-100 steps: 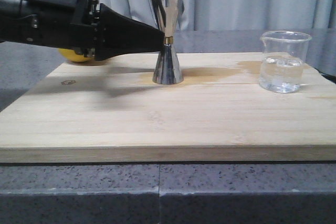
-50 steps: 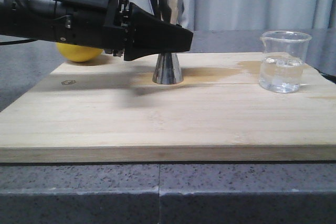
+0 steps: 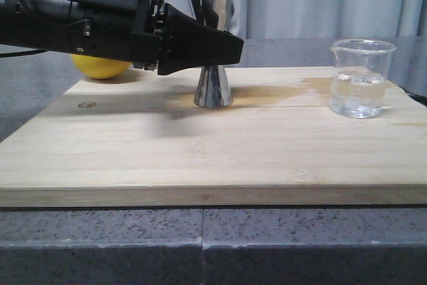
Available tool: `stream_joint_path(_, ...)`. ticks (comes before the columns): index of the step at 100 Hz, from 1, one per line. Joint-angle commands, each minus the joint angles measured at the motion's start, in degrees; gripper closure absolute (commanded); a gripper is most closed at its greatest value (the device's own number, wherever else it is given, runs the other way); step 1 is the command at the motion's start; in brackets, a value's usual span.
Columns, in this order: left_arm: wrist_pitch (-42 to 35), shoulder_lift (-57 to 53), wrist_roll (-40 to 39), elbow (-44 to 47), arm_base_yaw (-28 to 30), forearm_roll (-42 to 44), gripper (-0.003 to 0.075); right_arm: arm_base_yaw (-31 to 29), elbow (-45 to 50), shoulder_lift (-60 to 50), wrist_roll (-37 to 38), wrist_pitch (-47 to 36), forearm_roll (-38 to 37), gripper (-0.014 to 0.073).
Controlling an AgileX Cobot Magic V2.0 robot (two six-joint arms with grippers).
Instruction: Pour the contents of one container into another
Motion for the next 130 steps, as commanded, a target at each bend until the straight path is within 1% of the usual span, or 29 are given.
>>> stream_joint_path(1, 6.03, -2.29, 0.22, -1.57, -0.53, -4.56, 0.0466, -0.31, -2.07, 0.36, -0.76, -3.66, 0.20, -0.0034)
stream_joint_path(27, 5.92, -2.29, 0.22, -1.57, -0.53, -4.56, 0.0580, -0.31, -2.07, 0.36, -0.76, -3.66, 0.20, -0.0034)
stream_joint_path(59, 6.42, -2.29, 0.22, -2.61, -0.53, -4.56, 0.0657, -0.31, -2.07, 0.36, -0.76, -3.66, 0.20, -0.0034)
stream_joint_path(78, 6.53, -2.39, 0.22, -4.23, -0.53, -4.56, 0.0659, -0.31, -2.07, 0.36, -0.76, -3.66, 0.20, -0.0034)
stream_joint_path(116, 6.53, -2.73, 0.12, -4.26, -0.53, -4.56, 0.0659, -0.31, -2.07, 0.36, -0.76, -3.66, 0.33, -0.0034)
stream_joint_path(125, 6.53, -2.73, 0.12, -4.26, -0.53, -4.56, 0.0659, -0.31, -2.07, 0.36, -1.48, -3.66, 1.62, -0.0034)
stream_joint_path(130, 6.53, -2.73, 0.12, -4.26, -0.53, -4.56, 0.0659, -0.31, -2.07, 0.36, -4.39, -3.61, 4.45, -0.0034)
